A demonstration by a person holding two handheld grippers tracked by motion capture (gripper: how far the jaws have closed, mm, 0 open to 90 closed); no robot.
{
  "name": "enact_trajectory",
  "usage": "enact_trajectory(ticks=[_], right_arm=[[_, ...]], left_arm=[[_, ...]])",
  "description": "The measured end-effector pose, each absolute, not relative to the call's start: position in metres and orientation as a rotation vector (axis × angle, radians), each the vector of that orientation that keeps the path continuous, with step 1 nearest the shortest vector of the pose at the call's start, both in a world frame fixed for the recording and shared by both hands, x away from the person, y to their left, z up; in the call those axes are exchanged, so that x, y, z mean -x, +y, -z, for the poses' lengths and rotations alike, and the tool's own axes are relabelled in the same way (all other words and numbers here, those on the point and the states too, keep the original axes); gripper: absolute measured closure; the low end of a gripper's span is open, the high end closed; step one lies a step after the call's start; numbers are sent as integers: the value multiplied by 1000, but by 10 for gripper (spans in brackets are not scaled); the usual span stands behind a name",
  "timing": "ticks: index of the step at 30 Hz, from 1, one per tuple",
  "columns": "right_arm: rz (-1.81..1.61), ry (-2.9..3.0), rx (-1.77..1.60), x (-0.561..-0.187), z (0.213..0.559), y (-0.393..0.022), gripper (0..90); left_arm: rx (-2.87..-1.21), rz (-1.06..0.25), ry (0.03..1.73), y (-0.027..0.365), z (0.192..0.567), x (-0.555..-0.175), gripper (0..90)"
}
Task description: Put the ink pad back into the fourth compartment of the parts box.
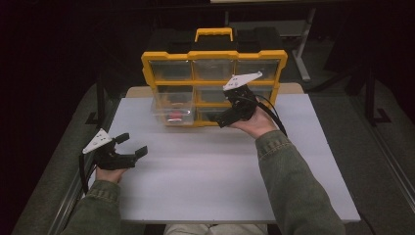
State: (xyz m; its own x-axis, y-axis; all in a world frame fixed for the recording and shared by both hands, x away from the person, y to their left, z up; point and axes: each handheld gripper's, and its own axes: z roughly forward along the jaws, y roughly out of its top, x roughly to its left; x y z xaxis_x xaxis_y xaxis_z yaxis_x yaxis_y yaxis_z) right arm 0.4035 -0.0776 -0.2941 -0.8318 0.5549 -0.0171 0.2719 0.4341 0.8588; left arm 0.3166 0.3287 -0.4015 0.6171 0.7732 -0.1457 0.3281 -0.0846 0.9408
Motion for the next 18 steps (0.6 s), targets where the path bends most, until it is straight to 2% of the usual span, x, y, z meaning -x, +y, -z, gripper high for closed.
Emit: enact_trajectory(ticks=[18], right_arm=[[-1341,2347,-800,-385,329,-113,0]], left_arm=[[-1672,-471,920,328,402,-317,0]])
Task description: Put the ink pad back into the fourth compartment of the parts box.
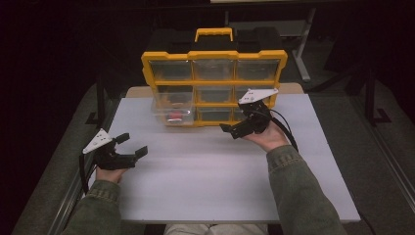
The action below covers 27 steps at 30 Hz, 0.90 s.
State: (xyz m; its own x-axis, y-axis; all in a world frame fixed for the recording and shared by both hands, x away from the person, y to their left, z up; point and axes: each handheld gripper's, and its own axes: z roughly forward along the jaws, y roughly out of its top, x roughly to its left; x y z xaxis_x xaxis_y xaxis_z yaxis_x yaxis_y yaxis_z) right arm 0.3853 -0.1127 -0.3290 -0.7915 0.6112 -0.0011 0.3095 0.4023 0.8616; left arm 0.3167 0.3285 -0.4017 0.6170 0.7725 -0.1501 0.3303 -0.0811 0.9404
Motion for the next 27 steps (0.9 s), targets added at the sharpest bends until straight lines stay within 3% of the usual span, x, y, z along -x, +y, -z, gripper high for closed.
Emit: enact_trajectory(ticks=[27], right_arm=[[-1405,2137,-1017,-345,373,-203,0]], left_arm=[[-1653,-479,933,333,400,-314,0]])
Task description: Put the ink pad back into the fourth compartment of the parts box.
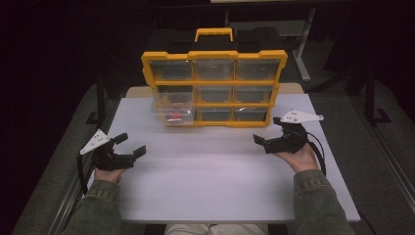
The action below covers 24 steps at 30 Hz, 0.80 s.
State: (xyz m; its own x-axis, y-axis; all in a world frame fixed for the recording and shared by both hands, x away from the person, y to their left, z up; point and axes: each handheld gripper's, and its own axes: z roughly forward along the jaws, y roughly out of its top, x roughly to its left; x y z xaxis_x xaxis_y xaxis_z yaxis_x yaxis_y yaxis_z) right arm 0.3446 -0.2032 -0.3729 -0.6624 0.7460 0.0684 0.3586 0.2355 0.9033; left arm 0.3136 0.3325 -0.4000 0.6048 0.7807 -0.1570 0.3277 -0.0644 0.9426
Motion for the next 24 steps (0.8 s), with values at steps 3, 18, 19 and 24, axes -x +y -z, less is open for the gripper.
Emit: enact_trajectory(ticks=[3,18,19,24], right_arm=[[-1409,2116,-1023,-342,374,-208,0],[-1395,2023,-1058,-318,390,-224,0],[-1388,2026,-1059,-317,392,-225,0],[-1396,2026,-1081,-314,398,-229,0]], left_arm=[[-1652,-478,933,332,400,-314,0],[-1648,-484,951,334,401,-312,0],[-1650,-485,953,334,401,-312,0],[-1655,-487,950,333,401,-312,0]])
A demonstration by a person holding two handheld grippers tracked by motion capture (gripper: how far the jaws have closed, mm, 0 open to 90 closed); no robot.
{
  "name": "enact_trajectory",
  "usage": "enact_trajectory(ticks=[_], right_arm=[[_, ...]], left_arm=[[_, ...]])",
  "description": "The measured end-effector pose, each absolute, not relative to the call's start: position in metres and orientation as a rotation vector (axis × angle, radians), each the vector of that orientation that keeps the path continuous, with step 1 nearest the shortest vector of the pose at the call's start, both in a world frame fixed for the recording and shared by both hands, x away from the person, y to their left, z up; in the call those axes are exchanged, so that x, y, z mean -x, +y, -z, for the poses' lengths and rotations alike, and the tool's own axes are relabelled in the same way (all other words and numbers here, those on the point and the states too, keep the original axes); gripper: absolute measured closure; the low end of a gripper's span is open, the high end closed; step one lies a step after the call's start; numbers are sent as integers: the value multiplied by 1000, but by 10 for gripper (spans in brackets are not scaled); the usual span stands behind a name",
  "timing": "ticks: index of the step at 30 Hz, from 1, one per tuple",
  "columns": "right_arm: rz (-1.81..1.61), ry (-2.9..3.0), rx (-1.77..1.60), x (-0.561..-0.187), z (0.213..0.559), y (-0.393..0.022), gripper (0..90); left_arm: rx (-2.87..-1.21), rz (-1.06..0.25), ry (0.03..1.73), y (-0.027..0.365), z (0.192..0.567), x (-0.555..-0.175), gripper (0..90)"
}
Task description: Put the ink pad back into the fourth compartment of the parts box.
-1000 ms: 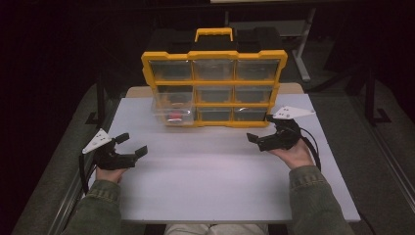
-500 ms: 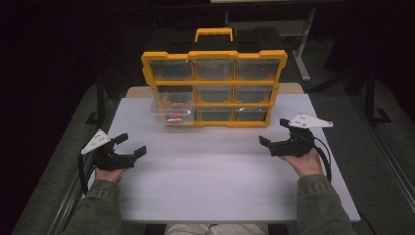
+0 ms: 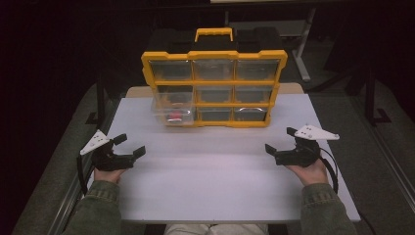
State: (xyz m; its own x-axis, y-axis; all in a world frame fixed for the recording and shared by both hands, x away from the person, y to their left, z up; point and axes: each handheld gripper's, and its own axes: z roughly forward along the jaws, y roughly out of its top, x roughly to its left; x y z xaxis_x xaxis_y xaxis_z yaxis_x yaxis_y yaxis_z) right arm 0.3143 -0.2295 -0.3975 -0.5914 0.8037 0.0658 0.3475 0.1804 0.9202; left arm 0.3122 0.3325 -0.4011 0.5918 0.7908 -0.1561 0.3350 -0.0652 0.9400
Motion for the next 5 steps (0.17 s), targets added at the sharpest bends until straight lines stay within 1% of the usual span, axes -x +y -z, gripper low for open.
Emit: enact_trajectory(ticks=[5], right_arm=[[-1390,2046,-1080,-316,400,-230,0]], left_arm=[[-1647,-477,934,333,400,-313,0]])
